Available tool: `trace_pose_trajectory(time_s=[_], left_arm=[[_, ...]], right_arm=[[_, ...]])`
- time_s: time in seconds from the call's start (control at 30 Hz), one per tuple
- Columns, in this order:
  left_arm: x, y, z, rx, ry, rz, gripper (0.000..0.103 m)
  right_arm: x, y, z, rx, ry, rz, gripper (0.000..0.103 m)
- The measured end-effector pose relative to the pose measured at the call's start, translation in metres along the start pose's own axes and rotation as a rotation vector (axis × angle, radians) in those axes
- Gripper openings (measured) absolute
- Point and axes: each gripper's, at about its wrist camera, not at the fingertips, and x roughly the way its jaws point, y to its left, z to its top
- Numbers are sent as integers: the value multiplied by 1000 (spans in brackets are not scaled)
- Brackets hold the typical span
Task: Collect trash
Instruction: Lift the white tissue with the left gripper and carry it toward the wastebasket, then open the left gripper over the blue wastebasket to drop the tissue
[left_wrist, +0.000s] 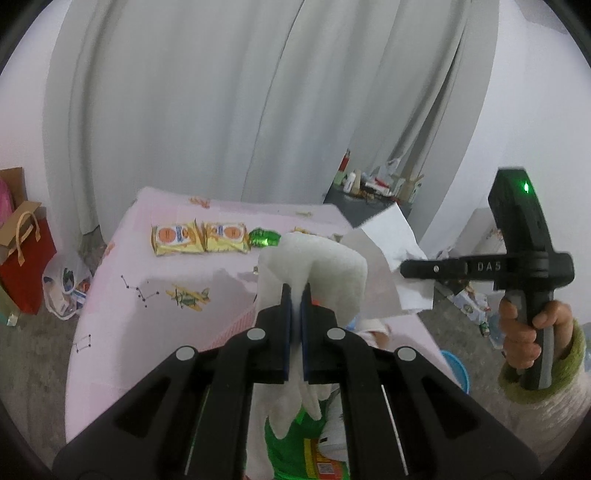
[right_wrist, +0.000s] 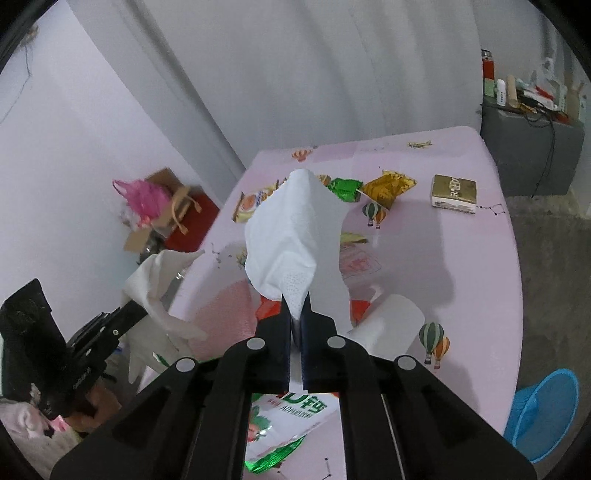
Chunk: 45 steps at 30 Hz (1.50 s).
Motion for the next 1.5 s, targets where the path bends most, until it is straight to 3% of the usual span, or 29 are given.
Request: trace_pose_trajectory(time_s=[0.17,0.37,0.6,0.77,0.97,1.2,1.33,1.5], left_arm=[[-21,-14,18,11,-38,-34,3],[-28,-52,41,29,-27,-149,3],[14,-130,52,70,106,-332,3],[82,-215,42,90,301,-477,3],[182,-342,-8,166,552,-548,3],[296,-447,-98,274,730,-490,3],[353,-480,-149,282,816,-441,3],[412,-495,-207,279,895,-377,3]], right_arm=[[-39,-8,-6,24,-79,27,5],[-101,-36,-33,74,-193,2,5],[-162,-111,-92,215,-274,-99,5],[-194,-182,-145,372,-292,-205,5],[-211,-271,-216,597,-303,-302,5],[-188,-370,-280,823,-265,-376,5],[-159,-422,-301,929,-220,-396,5],[-125,-477,-328,1010,-173,-434,5]])
